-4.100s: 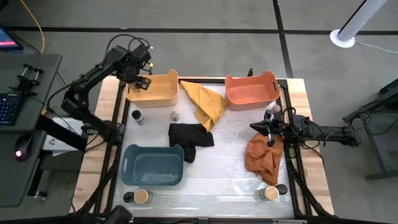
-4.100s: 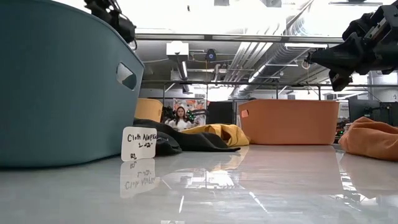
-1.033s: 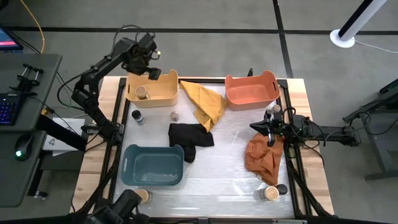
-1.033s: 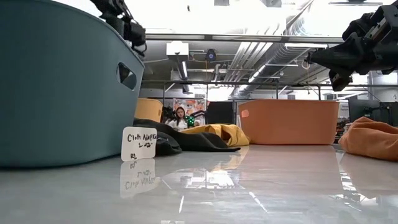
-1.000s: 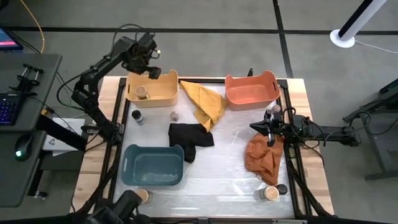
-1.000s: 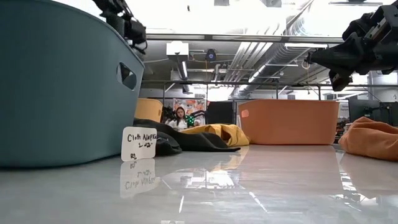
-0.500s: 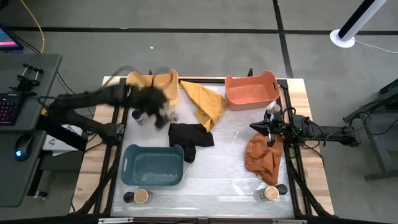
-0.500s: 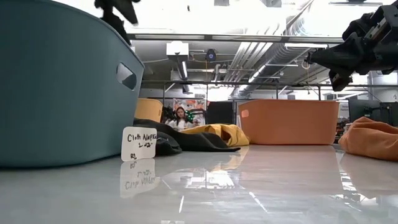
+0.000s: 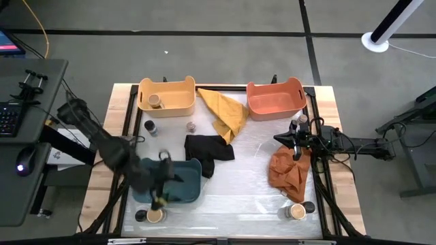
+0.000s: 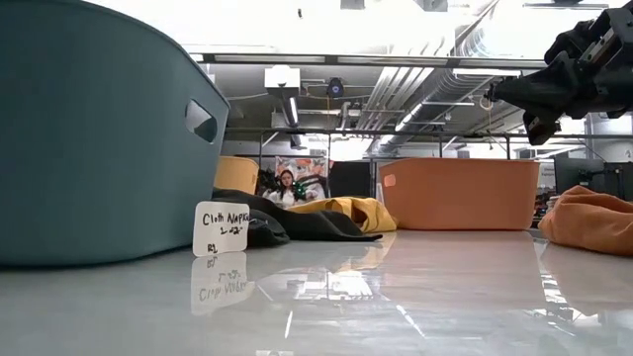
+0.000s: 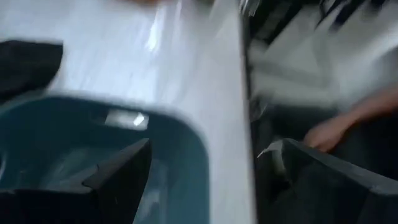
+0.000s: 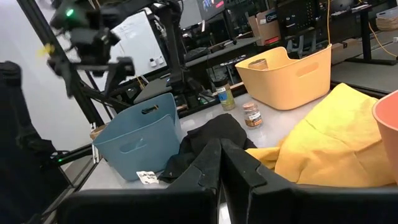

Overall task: Sort spices by type
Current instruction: Put the left gold spice bottle into the yellow bin

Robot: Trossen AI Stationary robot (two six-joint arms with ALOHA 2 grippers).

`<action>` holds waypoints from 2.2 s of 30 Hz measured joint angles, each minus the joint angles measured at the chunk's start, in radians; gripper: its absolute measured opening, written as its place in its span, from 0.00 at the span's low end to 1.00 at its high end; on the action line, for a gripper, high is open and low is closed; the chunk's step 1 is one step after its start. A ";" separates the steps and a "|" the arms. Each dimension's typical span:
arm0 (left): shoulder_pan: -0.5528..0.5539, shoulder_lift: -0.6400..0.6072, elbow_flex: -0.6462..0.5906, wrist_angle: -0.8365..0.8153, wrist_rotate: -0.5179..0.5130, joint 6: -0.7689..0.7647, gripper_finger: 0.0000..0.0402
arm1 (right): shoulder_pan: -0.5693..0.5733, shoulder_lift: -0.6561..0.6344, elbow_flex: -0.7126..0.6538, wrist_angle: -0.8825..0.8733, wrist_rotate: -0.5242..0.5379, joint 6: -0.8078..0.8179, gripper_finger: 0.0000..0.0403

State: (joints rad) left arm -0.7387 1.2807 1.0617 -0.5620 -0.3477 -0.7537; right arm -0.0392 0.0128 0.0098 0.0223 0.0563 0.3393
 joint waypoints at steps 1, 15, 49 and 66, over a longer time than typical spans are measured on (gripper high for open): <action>-0.022 0.034 0.017 -0.064 -0.001 -0.010 0.86 | 0.000 0.000 0.000 0.000 0.000 0.000 0.01; -0.159 0.270 0.290 -0.421 0.090 -0.214 0.86 | 0.000 0.000 0.000 0.000 0.000 0.000 0.01; -0.335 0.567 0.528 -0.772 0.026 -0.457 0.86 | 0.000 0.000 0.000 0.000 0.000 0.000 0.01; -0.328 0.567 0.524 -0.759 0.058 -0.517 0.86 | 0.000 0.000 0.000 0.000 0.000 0.000 0.01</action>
State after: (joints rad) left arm -1.0666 1.8477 1.5856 -1.3208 -0.2893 -1.2702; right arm -0.0395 0.0128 0.0097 0.0223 0.0566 0.3393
